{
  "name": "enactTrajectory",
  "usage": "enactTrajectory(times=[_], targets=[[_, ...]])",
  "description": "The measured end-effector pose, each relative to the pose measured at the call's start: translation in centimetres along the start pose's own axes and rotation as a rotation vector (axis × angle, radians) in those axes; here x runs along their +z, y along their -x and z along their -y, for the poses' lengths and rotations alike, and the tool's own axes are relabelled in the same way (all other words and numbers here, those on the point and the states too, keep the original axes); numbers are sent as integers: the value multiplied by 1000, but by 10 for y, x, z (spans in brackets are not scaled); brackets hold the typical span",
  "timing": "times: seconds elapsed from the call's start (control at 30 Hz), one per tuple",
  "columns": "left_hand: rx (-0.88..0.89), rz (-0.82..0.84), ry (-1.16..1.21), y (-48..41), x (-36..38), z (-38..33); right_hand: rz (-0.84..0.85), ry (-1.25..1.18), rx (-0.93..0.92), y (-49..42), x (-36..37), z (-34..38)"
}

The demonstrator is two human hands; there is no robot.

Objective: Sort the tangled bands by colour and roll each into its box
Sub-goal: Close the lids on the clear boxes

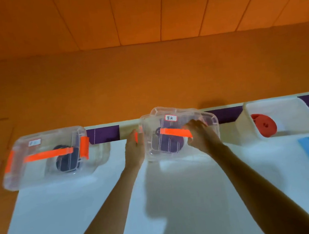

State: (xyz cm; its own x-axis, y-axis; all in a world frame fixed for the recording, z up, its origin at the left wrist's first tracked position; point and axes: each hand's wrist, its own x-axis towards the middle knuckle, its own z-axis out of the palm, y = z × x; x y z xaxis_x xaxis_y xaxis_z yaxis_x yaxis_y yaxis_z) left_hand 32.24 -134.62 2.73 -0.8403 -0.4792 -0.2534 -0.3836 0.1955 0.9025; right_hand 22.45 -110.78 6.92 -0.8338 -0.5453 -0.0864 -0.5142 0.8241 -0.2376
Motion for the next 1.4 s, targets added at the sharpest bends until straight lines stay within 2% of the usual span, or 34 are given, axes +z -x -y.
enactTrajectory(times=[0.1,0.17,0.3,0.33,0.4,0.43,0.47,0.5,0.57,0.63,0.67,0.77,0.83,1.0,1.13,1.2,1.3,1.4], targets=[[-19,45,-129,-14,9,8,124,43,-120,-31,9,5],[-4,27,-215,-21,16,15,130,43,-153,-44,19,1],[39,-149,-296,-19,30,22,123,-120,-195,-52,32,-14],[60,-210,-283,-17,32,24,85,-191,-225,-49,35,-19],[23,-279,-169,-15,32,28,-117,-268,-212,-37,42,-31],[-55,-277,-83,-16,33,31,-238,-263,-121,-30,46,-40],[-156,-252,6,-18,33,33,-319,-269,53,-23,50,-49],[-247,-220,87,-19,33,35,-327,-339,274,-18,55,-57],[-321,-167,240,-22,31,37,-218,-712,650,-12,67,-66],[-312,-180,319,-22,30,36,-194,-1110,769,-11,73,-67],[-286,-211,299,-22,30,35,-245,-1161,766,-10,75,-67],[-152,-340,87,-17,35,28,-377,-975,687,-5,72,-64],[-78,-410,20,-10,42,23,-387,-787,644,-4,68,-55],[75,-472,-151,-4,48,17,-468,-579,535,-5,67,-40],[119,-407,-319,-2,45,14,-441,-456,474,-4,61,-32],[111,-314,-462,-1,41,8,-353,-422,417,-1,56,-34],[125,-268,-750,4,31,2,-222,-330,375,16,46,-48],[268,-201,-830,24,34,-15,-222,-222,424,50,39,-61]])
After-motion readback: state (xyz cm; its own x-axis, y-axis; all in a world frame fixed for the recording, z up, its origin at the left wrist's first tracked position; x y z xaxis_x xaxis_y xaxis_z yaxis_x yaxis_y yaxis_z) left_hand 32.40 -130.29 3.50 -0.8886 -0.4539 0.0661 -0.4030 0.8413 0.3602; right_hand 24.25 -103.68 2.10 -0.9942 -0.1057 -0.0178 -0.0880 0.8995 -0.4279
